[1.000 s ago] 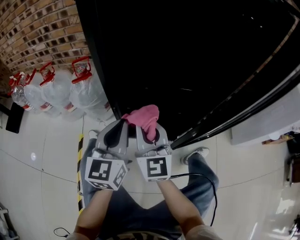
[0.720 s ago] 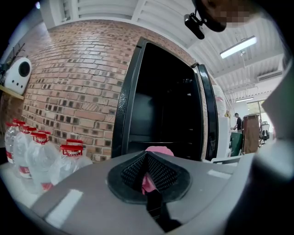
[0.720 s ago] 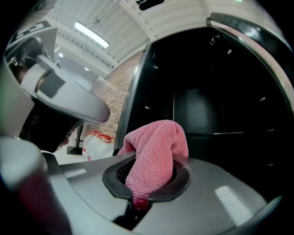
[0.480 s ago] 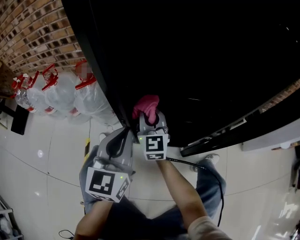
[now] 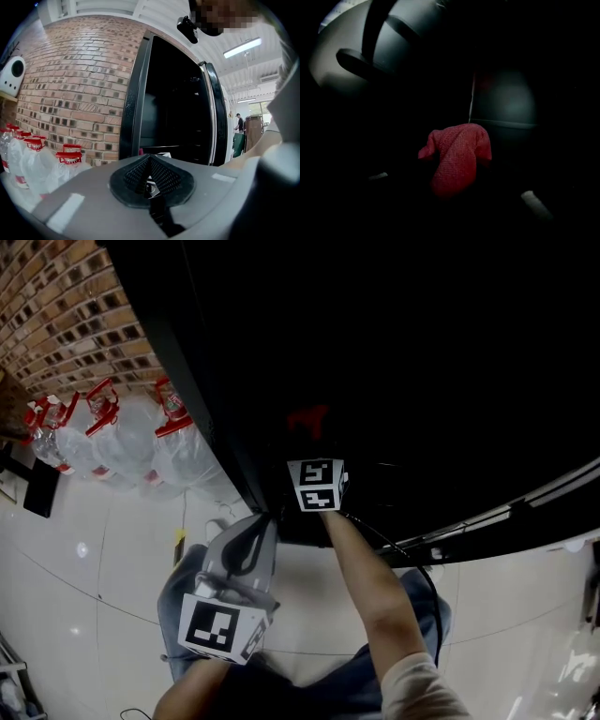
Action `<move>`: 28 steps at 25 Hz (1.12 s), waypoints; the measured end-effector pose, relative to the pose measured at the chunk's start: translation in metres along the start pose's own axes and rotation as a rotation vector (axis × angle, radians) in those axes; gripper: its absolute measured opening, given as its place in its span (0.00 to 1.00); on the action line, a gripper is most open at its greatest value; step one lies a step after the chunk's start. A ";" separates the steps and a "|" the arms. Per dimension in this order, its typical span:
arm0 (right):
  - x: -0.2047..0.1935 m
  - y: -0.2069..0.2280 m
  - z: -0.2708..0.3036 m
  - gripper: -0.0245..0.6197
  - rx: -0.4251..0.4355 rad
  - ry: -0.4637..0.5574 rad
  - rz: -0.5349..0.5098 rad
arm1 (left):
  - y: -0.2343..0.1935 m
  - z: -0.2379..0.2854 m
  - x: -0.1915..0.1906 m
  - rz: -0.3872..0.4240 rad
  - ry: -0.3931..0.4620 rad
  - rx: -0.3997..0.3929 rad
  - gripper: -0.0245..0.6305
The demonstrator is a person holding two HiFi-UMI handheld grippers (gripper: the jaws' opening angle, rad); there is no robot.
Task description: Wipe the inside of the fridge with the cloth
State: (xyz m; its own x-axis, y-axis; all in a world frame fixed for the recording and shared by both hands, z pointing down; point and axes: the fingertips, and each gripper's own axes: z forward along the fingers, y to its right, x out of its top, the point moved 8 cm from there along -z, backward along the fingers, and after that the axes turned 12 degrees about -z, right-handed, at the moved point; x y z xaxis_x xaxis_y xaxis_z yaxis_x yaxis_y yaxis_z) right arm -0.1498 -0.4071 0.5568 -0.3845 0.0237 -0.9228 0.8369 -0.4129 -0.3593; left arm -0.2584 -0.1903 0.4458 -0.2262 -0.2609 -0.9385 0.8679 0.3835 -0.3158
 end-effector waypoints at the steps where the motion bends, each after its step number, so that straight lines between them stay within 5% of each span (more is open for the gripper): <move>1: 0.000 0.003 0.007 0.08 -0.003 -0.009 0.000 | -0.001 0.004 0.003 -0.002 -0.003 -0.001 0.02; 7: 0.000 0.011 0.020 0.08 -0.044 -0.029 -0.008 | -0.003 0.005 0.003 0.015 0.014 -0.044 0.02; 28: -0.053 0.152 -0.043 0.07 -0.385 -0.223 0.063 | 0.039 0.031 -0.003 0.027 0.005 -0.107 0.02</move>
State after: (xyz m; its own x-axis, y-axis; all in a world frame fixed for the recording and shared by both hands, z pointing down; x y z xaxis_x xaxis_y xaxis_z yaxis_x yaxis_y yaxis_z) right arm 0.0146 -0.4322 0.5448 -0.3671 -0.2053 -0.9072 0.9292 -0.0373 -0.3676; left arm -0.2097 -0.2018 0.4406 -0.2055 -0.2445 -0.9476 0.8215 0.4831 -0.3028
